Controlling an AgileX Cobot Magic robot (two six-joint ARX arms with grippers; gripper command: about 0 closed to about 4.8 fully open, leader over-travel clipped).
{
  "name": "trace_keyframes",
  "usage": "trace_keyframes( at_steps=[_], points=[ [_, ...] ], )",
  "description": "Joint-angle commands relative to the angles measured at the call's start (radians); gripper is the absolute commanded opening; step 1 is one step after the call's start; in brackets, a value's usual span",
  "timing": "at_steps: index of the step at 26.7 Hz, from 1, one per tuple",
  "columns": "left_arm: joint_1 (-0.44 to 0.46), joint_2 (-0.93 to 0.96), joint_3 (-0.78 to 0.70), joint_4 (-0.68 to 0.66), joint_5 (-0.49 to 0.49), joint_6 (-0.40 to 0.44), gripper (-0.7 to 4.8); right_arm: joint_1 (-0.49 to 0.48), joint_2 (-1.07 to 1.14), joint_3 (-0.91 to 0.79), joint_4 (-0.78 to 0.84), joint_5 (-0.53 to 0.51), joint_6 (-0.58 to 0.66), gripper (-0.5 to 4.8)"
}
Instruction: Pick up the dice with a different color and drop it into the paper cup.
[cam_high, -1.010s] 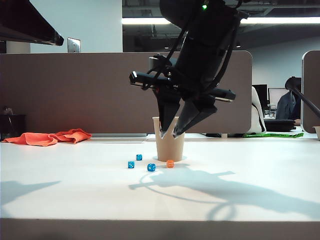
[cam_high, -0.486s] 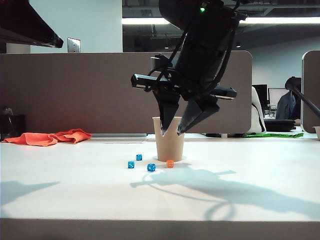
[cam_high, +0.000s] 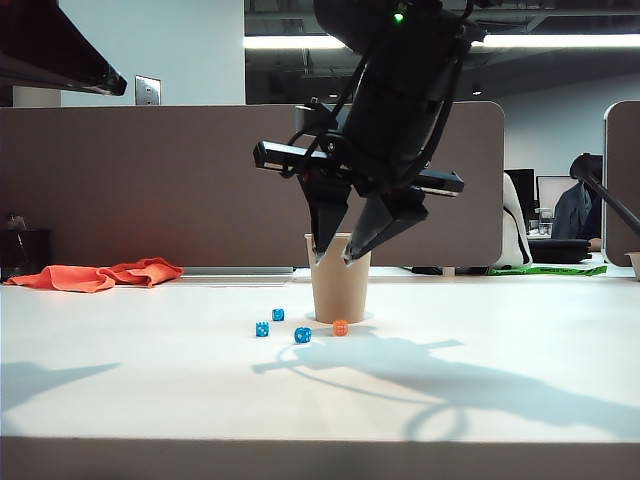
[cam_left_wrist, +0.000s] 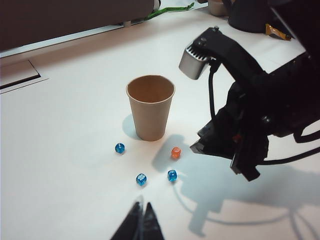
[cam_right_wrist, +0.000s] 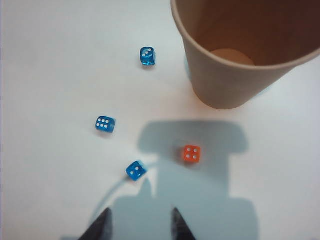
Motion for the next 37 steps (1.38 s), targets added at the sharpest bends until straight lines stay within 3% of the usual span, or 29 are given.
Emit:
trace_keyframes(
  at_steps=[1, 37],
  points=[
    [0.000, -0.002, 0.005, 0.011, 0.004, -0.010, -0.06, 0.001, 0.015, 0.003, 0.008, 0.005, 0.004, 1.54],
    [0.000, -0.002, 0.005, 0.013, 0.004, -0.010, -0.06, -0.008, 0.100, 0.003, 0.094, 0.072, 0.003, 1.76]
  ],
)
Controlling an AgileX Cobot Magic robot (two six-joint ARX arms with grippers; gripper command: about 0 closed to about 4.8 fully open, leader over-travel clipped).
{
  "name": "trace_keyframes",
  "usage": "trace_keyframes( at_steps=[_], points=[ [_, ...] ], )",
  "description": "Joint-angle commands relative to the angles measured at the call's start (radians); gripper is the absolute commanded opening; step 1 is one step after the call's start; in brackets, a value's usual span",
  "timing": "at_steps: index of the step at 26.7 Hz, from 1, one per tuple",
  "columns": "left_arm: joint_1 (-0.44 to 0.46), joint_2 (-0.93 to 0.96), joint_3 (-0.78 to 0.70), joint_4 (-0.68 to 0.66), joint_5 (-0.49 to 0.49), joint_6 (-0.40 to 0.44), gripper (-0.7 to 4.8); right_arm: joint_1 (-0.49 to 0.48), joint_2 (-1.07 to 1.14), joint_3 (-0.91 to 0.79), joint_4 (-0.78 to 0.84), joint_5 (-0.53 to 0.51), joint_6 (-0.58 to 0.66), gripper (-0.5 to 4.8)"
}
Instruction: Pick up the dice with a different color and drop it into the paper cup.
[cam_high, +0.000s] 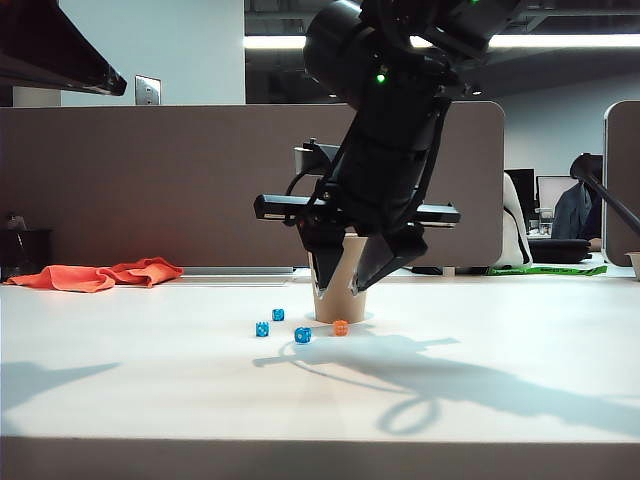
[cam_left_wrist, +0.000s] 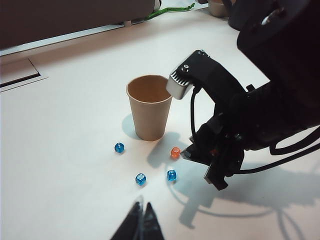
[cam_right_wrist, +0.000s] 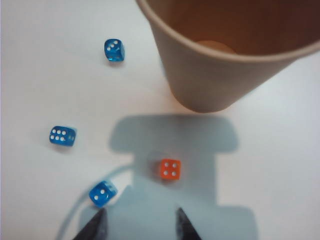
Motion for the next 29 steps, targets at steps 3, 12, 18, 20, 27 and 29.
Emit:
trace_keyframes(
  at_steps=[3, 12, 18, 20, 27, 29],
  points=[
    [0.000, -0.002, 0.005, 0.013, 0.004, -0.003, -0.06, -0.001, 0.006, 0.003, 0.028, 0.006, 0.003, 1.76],
    [0.000, -0.002, 0.005, 0.013, 0.004, -0.003, -0.06, -0.014, 0.031, 0.003, 0.045, 0.006, 0.003, 1.76],
    [0.000, -0.002, 0.005, 0.013, 0.004, -0.003, -0.06, -0.014, 0.035, 0.003, 0.053, 0.005, 0.003, 1.76],
    [0.000, -0.002, 0.005, 0.013, 0.004, -0.003, -0.06, -0.014, 0.035, 0.003, 0.061, 0.002, 0.003, 1.76],
    [0.000, -0.002, 0.005, 0.013, 0.004, -0.003, -0.06, -0.014, 0.035, 0.003, 0.084, 0.002, 0.003, 1.76],
    [0.000, -0.002, 0.005, 0.013, 0.004, -0.003, -0.06, -0.014, 0.038, 0.003, 0.092, 0.002, 0.003, 1.76]
  ],
)
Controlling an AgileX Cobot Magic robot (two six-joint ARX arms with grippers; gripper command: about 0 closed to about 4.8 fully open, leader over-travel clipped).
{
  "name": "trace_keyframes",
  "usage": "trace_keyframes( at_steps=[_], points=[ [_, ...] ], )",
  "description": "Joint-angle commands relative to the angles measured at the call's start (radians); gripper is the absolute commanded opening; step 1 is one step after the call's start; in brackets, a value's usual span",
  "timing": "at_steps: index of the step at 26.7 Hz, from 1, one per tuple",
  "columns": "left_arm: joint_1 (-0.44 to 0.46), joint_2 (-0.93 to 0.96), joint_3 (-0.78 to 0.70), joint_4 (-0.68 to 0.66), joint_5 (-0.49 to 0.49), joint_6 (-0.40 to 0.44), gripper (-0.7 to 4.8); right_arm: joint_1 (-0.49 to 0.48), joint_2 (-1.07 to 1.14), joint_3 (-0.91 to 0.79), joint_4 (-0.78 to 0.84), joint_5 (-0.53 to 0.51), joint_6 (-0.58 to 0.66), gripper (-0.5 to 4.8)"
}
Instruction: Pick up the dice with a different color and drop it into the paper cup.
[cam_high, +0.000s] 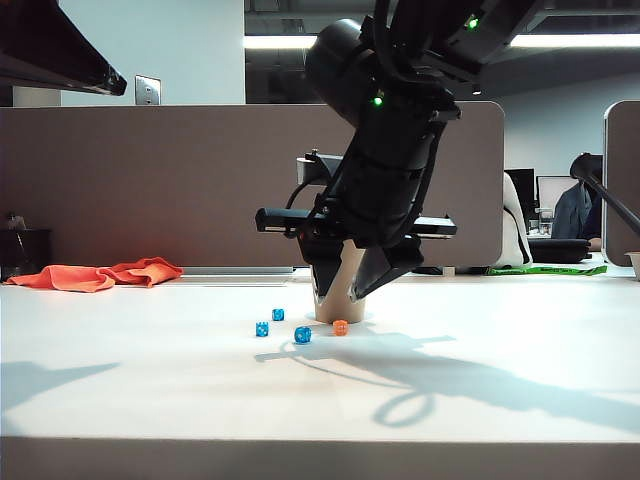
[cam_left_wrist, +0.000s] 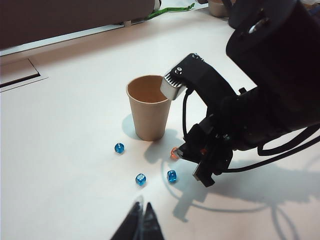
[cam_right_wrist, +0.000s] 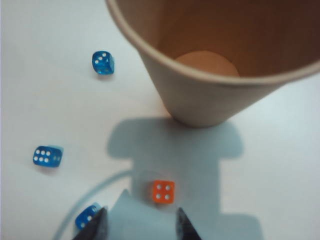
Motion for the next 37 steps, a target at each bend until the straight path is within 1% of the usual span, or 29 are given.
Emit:
trace_keyframes(
  at_steps=[1, 11, 15, 37],
  points=[
    [0.000, -0.002, 0.005, 0.012, 0.004, -0.003, -0.06, 0.002, 0.002, 0.003, 0.028, -0.001, 0.003, 1.76],
    [0.000, -0.002, 0.005, 0.013, 0.004, -0.003, -0.06, -0.005, 0.032, 0.003, 0.028, -0.005, 0.003, 1.76],
    [0.000, -0.002, 0.005, 0.013, 0.004, -0.003, -0.06, -0.005, 0.048, 0.003, 0.032, -0.024, 0.003, 1.76],
    [0.000, -0.002, 0.005, 0.013, 0.004, -0.003, -0.06, -0.030, 0.052, 0.003, 0.092, -0.024, -0.005, 1.75]
  ],
)
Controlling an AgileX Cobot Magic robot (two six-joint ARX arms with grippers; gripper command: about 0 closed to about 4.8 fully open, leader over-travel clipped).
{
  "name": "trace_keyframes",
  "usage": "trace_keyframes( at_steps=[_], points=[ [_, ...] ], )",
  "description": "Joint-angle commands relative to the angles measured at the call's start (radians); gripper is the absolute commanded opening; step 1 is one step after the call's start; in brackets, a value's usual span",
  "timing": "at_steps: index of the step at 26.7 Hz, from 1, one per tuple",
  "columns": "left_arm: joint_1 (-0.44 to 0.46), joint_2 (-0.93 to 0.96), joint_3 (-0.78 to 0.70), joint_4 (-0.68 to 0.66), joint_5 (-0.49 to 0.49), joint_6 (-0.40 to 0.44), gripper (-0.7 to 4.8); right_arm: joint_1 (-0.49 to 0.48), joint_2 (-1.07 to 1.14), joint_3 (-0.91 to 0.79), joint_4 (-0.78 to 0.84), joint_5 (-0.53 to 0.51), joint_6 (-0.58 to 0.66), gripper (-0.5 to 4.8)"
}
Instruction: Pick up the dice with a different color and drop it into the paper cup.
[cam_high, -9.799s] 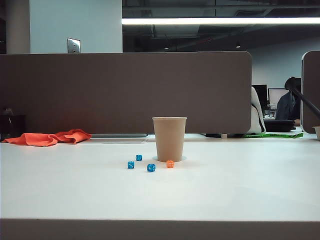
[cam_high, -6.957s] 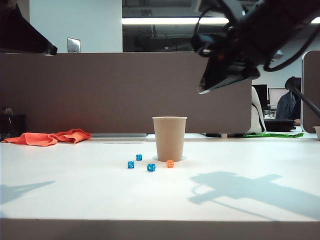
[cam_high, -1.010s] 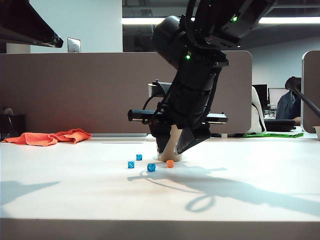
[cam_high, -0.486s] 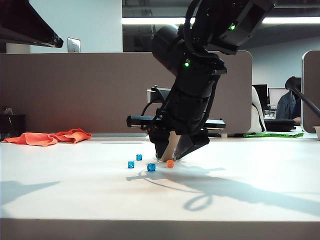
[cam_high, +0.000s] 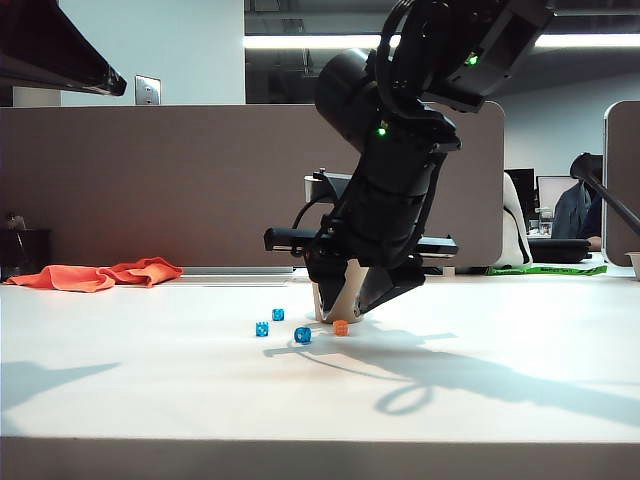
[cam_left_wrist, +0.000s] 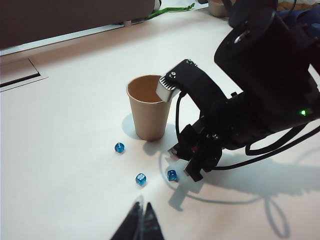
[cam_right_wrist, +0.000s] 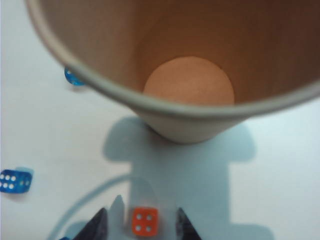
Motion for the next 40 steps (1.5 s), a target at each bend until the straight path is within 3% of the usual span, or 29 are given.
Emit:
trace_keyframes(
  at_steps=[1, 30, 40],
  points=[
    [0.000, -0.002, 0.005, 0.013, 0.004, -0.003, -0.06, 0.002, -0.003, 0.003, 0.031, -0.002, -0.003, 1.75],
    [0.000, -0.002, 0.005, 0.013, 0.004, -0.003, -0.06, -0.009, 0.039, 0.003, 0.066, -0.050, -0.003, 1.75],
    [0.000, -0.002, 0.005, 0.013, 0.004, -0.003, -0.06, -0.010, 0.041, 0.003, 0.063, -0.047, -0.003, 1.44]
  ],
)
